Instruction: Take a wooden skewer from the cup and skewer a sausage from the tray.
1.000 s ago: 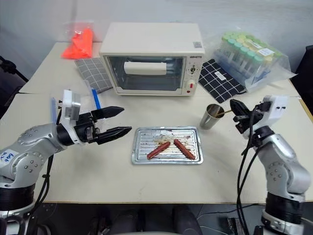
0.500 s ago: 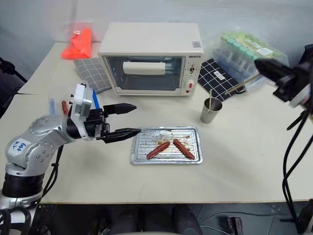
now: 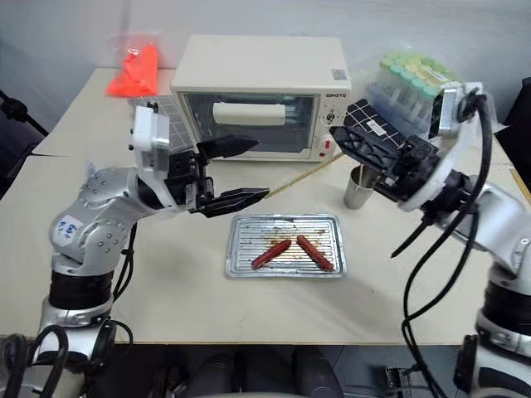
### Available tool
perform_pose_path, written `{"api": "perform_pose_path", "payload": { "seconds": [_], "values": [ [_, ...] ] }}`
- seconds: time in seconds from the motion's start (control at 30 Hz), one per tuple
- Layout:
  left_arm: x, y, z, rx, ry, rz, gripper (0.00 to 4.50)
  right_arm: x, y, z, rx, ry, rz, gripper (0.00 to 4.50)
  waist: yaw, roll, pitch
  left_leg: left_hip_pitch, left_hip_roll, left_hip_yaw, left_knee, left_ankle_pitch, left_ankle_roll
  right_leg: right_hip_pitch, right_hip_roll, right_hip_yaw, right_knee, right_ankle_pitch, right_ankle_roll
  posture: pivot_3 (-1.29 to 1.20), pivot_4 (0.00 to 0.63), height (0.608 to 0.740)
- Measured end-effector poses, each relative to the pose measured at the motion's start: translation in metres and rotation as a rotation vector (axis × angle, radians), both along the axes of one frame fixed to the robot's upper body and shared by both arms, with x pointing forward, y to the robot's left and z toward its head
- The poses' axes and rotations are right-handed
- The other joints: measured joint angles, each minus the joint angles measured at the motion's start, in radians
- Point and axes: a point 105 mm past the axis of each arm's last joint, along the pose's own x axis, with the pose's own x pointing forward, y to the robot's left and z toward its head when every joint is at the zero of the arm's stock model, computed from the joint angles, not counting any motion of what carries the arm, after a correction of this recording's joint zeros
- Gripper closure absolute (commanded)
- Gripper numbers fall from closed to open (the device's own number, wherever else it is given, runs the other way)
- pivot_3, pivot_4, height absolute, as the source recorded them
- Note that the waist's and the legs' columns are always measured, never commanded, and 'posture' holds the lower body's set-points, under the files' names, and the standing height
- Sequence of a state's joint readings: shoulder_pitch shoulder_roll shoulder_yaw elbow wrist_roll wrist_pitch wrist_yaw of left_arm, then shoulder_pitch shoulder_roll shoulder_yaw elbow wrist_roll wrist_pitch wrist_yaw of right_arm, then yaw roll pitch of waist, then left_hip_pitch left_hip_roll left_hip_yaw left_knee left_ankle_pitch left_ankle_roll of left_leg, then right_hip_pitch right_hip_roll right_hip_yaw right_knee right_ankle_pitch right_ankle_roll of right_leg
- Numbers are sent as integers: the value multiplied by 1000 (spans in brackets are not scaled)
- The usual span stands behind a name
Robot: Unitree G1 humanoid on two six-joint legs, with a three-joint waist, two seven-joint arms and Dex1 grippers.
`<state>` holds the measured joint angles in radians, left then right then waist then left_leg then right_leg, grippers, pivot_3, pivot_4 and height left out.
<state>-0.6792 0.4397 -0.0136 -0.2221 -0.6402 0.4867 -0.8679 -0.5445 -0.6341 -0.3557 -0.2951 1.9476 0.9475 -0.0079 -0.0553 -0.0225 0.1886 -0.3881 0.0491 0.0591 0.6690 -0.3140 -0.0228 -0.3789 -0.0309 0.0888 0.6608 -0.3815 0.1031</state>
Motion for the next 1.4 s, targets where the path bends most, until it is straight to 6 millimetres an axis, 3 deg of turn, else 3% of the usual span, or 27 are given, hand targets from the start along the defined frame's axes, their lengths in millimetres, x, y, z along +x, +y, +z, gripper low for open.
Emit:
{"api": "perform_pose_path", "payload": {
  "seconds": [0.33, 0.47, 0.67, 1.0, 1.3, 1.4],
  "values": [
    [0, -8, 0, -23, 0, -12, 0, 3, 10, 14, 82, -20, -10, 4479, -1, 0, 0, -1, 0, -2, 0, 0, 0, 0, 0, -2, 0, 0, 0, 0, 150, 740],
    [1, -7, 3, -53, 8, 2, 708, 3, 10, 10, 74, -9, -16, 4500, -1, 0, 0, -1, 0, -3, 0, 0, 0, 0, 0, -2, 0, 0, 0, 0, 150, 740],
    [-1, -1, 8, -73, 9, 12, 2219, 3, 9, 7, 71, 3, -23, 4500, -3, 0, 0, -1, 0, -3, 0, 0, 0, 0, 0, -2, 0, 0, 0, 0, 150, 740],
    [-3, -1, 4, -62, 26, 8, 2219, 5, 7, 8, 84, 7, -42, 4500, -2, 0, 0, -1, 0, -3, -1, 0, 0, 0, 0, -2, 0, 0, 0, 0, 150, 740],
    [-4, -8, 5, -97, 37, -14, 4218, 6, 8, 9, 87, 10, -45, 4500, -2, 0, 0, -1, 0, -3, -1, 0, 0, 0, 0, -2, 0, 0, 0, 0, 150, 740],
    [-5, -9, 4, -103, 43, -31, 4482, 6, 7, 10, 93, 9, -50, 4500, -1, 0, 0, -1, 0, -3, 0, 0, 0, 0, 0, -2, 0, 0, 0, 0, 150, 740]
  ]
}}
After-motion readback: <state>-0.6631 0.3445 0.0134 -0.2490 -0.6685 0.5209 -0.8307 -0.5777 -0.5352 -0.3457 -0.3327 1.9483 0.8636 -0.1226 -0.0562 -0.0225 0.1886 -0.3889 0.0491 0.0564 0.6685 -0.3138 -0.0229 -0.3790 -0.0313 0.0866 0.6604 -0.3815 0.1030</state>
